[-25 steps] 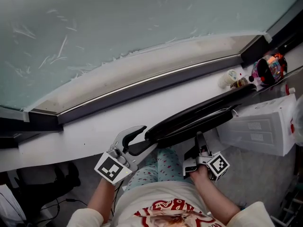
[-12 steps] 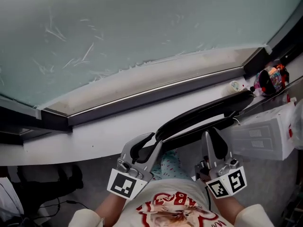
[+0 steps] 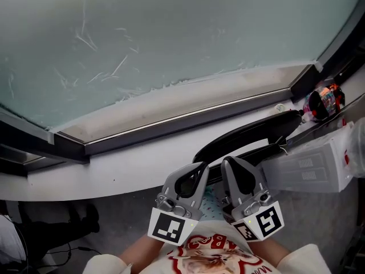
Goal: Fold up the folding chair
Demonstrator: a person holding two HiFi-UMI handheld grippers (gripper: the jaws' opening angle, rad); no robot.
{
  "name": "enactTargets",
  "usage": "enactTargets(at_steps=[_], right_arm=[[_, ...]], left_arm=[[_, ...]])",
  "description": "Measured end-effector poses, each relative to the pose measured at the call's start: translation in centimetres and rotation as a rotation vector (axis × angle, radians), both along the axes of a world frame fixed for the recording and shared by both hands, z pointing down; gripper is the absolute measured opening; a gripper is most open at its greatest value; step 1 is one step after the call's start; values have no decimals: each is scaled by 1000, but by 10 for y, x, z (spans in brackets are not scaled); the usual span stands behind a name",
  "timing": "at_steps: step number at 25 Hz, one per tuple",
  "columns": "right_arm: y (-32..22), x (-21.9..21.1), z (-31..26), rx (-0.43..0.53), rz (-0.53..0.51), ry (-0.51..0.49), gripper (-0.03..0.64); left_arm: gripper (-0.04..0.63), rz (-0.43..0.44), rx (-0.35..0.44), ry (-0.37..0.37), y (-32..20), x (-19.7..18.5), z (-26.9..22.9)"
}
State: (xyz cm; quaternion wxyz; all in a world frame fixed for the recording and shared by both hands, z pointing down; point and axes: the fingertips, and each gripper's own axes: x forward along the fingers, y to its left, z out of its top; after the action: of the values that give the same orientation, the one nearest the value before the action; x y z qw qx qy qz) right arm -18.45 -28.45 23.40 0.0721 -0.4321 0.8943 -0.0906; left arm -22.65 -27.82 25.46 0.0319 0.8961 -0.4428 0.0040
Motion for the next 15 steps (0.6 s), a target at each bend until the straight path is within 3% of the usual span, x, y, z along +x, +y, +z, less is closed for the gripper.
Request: enactTargets(at_steps=[5,11,15], right_arm=[[11,14,8,-5,39,60,11],[15,25,24,-11,42,78,11],[21,42,30,-20,18,97,11]], left_arm=[[0,-15,-51,21,11,3,16],[0,-25,-31,29,13,25,14],[0,-69,-13,-27,18,39,13]])
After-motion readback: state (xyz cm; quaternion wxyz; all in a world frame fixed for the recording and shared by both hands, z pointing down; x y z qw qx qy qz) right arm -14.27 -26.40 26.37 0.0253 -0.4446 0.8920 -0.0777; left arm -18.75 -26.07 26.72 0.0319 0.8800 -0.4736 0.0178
